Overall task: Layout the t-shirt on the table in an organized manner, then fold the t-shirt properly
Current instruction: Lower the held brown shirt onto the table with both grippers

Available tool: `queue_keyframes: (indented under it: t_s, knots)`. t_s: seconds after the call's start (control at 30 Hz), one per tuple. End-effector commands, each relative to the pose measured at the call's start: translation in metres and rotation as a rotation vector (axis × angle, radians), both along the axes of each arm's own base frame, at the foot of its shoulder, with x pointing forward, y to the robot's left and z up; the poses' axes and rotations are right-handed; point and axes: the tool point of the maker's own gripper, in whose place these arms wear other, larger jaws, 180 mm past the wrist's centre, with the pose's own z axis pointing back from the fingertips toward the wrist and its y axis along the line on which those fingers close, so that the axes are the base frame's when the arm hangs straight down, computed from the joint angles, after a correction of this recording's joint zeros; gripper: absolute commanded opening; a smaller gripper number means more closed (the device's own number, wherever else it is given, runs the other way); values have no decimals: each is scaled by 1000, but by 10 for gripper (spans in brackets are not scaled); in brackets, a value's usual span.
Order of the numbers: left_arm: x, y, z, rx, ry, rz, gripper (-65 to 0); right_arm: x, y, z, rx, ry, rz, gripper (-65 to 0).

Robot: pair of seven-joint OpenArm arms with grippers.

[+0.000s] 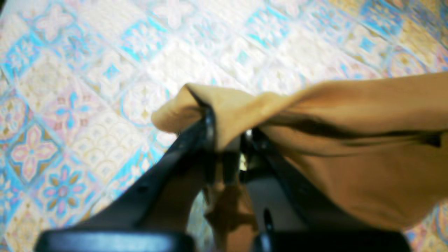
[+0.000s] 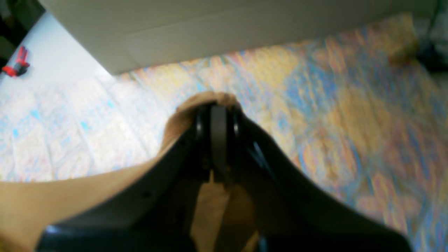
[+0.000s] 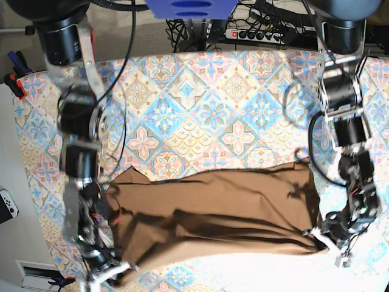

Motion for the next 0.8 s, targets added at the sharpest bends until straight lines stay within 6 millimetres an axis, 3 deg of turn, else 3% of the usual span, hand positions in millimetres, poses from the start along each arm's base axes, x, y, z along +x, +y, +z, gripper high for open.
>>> queue_keyframes:
  t_s: [0.0,0.1,0.27,0.47,0.63,0.77]
  knots:
    - [12,6,21,14,-56,9,-650,8,6,14,-4,-30,16,-650]
    - [27,1,0,42,-8,12,-650,16,15,-1,-17,-19,28,-650]
    - [32,4,-40,87,75,29,-650,6,16,-49,-49,37,29,-650]
    - [29,12,-69,75,94,48,-650,6,19,-46,-101,-11,52,-650]
    - [23,27,-73,84,105,81,-650,7,20,-45,-105,-15,53,-280]
    - [15,42,-83,102,120,184,-472,5,25,-49,-164,-9,88,-14]
